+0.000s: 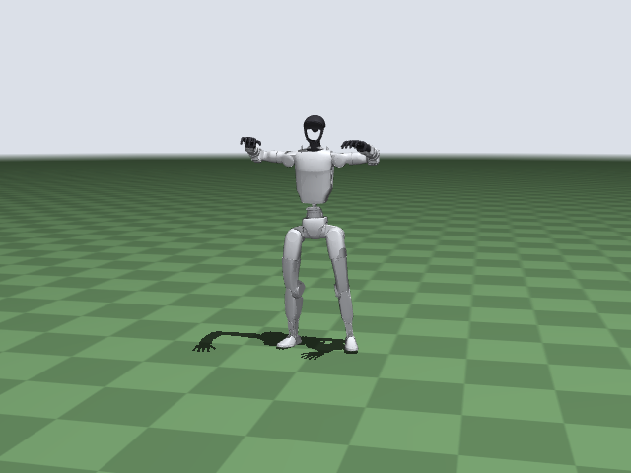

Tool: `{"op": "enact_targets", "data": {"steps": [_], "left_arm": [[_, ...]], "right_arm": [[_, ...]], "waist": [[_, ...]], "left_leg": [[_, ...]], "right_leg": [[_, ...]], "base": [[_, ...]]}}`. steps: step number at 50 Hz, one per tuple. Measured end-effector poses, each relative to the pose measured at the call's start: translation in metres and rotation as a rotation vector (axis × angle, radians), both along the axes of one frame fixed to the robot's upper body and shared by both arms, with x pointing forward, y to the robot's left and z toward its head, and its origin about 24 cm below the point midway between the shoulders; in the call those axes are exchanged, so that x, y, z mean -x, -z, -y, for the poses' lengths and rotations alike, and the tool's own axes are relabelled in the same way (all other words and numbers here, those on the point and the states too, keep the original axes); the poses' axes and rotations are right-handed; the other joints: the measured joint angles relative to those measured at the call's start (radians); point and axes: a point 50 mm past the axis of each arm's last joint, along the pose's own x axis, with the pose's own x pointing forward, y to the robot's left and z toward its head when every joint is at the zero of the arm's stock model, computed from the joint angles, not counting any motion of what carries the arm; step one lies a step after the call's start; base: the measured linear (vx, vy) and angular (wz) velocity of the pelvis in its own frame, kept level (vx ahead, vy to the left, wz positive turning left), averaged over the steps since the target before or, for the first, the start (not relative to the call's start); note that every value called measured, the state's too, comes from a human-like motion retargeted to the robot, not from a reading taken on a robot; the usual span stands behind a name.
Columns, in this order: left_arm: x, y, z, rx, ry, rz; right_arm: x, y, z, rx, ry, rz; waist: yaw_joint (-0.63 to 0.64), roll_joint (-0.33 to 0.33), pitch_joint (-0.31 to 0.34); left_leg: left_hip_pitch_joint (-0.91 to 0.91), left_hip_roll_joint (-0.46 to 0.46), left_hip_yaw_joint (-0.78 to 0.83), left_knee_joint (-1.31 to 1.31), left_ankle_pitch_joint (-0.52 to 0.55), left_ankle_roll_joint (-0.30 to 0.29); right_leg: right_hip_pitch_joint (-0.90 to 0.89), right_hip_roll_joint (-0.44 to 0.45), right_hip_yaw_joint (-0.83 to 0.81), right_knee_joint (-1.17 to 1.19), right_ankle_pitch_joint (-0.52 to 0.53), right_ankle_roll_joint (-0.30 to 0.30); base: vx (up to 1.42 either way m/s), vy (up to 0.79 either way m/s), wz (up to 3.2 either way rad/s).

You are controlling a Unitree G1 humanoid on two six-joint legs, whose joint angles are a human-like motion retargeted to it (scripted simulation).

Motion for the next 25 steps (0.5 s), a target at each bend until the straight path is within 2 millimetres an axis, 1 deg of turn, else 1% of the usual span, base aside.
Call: {"op": "enact_targets", "data": {"steps": [8, 25], "left_arm": [[0.0033, -0.0009, 0.0016, 0.002, 0.010, 0.006], [0.0052, -0.0039, 0.0039, -0.009, 0.020, 0.028]], "right_arm": [[0.0061, -0.0012, 0.0007, -0.008, 0.000, 0.008], [0.0100, -0.0008, 0.0003, -0.019, -0.009, 0.020]], "waist": [[0.000, 0.004, -0.002], [0.007, 0.004, 0.000]], "left_leg": [[0.000, -0.002, 0.000, 0.002, -0.007, 0.004], [0.000, -0.006, 0.003, 0.007, -0.018, 0.003]], "right_leg": [[0.001, -0.002, -0.003, 0.000, 0.001, 0.000], [-0.001, -0.009, -0.003, 0.006, -0.003, 0.001]], "base": [[0.00, 0.00, 0.00], [0.00, 0.00, 0.00]]}}
